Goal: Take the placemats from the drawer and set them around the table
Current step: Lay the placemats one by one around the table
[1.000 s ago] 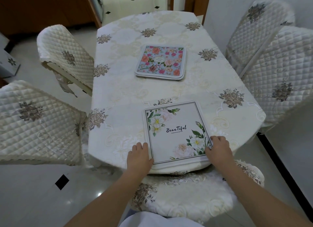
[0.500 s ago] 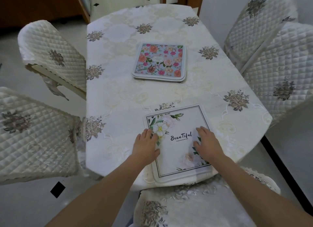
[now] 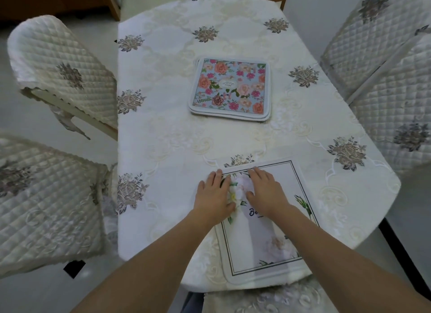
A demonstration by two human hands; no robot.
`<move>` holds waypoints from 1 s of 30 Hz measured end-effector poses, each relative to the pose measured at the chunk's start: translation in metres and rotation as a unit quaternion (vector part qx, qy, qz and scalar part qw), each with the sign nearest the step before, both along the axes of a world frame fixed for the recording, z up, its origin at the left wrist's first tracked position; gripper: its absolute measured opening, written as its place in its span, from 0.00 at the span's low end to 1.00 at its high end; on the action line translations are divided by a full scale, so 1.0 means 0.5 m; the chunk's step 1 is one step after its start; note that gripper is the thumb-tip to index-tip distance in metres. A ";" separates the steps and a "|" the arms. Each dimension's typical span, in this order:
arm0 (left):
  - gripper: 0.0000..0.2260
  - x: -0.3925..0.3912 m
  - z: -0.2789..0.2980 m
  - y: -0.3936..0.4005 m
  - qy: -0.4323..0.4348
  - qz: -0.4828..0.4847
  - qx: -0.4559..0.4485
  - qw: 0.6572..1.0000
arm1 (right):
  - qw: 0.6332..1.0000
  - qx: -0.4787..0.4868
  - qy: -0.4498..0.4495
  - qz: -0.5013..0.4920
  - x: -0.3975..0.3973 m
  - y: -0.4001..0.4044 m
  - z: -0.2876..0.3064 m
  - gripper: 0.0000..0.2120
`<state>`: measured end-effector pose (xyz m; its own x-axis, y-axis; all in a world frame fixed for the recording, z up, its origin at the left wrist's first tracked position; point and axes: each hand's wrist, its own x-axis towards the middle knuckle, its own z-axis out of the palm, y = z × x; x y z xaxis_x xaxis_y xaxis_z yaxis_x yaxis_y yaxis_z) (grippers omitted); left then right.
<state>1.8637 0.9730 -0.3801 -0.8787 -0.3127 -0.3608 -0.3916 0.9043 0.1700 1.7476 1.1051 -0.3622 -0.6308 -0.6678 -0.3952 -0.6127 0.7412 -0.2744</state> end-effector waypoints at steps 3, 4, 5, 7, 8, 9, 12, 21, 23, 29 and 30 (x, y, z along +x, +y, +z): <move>0.36 -0.007 0.002 -0.005 0.006 -0.005 -0.009 1.000 | 0.999 0.027 0.034 0.010 0.014 -0.010 -0.017 0.31; 0.35 -0.011 0.005 -0.007 0.007 -0.008 -0.013 1.000 | 0.998 0.030 0.046 0.008 0.014 -0.013 -0.020 0.30; 0.34 -0.014 0.008 -0.009 0.007 -0.011 -0.017 1.000 | 0.998 0.030 0.053 0.006 0.010 -0.016 -0.019 0.29; 0.33 -0.020 0.012 -0.010 0.004 -0.015 -0.022 1.000 | 0.998 0.024 0.056 0.012 -0.008 -0.025 -0.014 0.26; 0.32 -0.022 0.012 -0.010 0.001 -0.016 -0.024 1.000 | 0.998 0.019 0.050 0.016 -0.020 -0.028 -0.010 0.24; 0.32 -0.023 0.012 -0.011 -0.001 -0.018 -0.028 0.999 | 0.999 0.014 0.041 0.018 -0.031 -0.030 -0.005 0.23; 0.33 -0.020 0.012 -0.013 -0.005 -0.028 -0.046 0.999 | 0.999 0.008 0.031 0.002 -0.063 -0.018 0.004 0.23; 0.31 0.034 -0.008 0.010 0.011 0.027 0.009 1.000 | 0.996 0.074 0.039 -0.037 -0.114 0.083 -0.002 0.33; 0.31 0.021 0.002 0.003 0.013 0.021 0.008 1.000 | 0.996 0.063 0.033 -0.044 -0.120 0.080 -0.001 0.33; 0.34 0.014 0.016 0.002 -0.024 0.008 -0.005 1.000 | 0.997 0.064 -0.040 -0.028 -0.133 0.089 0.012 0.34; 0.35 0.015 0.020 0.005 -0.038 0.001 -0.017 0.999 | 0.996 0.063 -0.048 -0.026 -0.129 0.095 0.014 0.33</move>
<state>1.8712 0.9755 -0.3703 -0.8488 -0.3280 -0.4147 -0.4041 0.9082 0.1088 1.6832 1.1525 -0.3551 -0.6187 -0.5756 -0.5347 -0.5469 0.8041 -0.2329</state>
